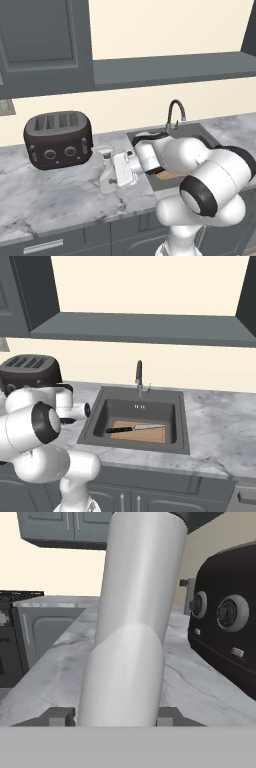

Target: Move the cutting board and knife to the sink. Then move spray from the shelves to the counter.

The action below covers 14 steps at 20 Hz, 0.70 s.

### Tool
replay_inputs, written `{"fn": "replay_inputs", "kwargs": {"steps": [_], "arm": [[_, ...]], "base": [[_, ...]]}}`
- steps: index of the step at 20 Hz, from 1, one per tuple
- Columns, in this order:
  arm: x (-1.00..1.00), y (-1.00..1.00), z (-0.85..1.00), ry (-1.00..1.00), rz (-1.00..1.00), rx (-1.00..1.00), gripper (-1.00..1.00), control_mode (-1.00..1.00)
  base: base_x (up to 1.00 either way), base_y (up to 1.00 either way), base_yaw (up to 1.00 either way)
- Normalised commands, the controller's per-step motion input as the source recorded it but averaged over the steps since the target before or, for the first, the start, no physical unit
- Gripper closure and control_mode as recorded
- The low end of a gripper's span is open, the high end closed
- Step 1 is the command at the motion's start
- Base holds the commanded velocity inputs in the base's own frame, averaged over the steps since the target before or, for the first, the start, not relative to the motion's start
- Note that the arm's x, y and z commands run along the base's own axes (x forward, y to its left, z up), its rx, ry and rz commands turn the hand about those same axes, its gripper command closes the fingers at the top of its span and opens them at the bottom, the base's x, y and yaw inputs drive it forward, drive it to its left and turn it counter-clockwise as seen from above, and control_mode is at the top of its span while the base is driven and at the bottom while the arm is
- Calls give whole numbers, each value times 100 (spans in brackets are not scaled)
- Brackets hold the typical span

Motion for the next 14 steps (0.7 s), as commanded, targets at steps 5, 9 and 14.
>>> {"fn": "replay_inputs", "kwargs": {"steps": [5, 9, 14], "arm": [[-5, 2, -38, -7, 0, 0, 100, -100], [-20, 1, -45, -16, 0, 0, 100, -100], [-21, 0, -46, -18, 0, 0, 100, -100]], "base": [[0, 0, 0], [0, 0, 0], [0, 0, 0]]}}
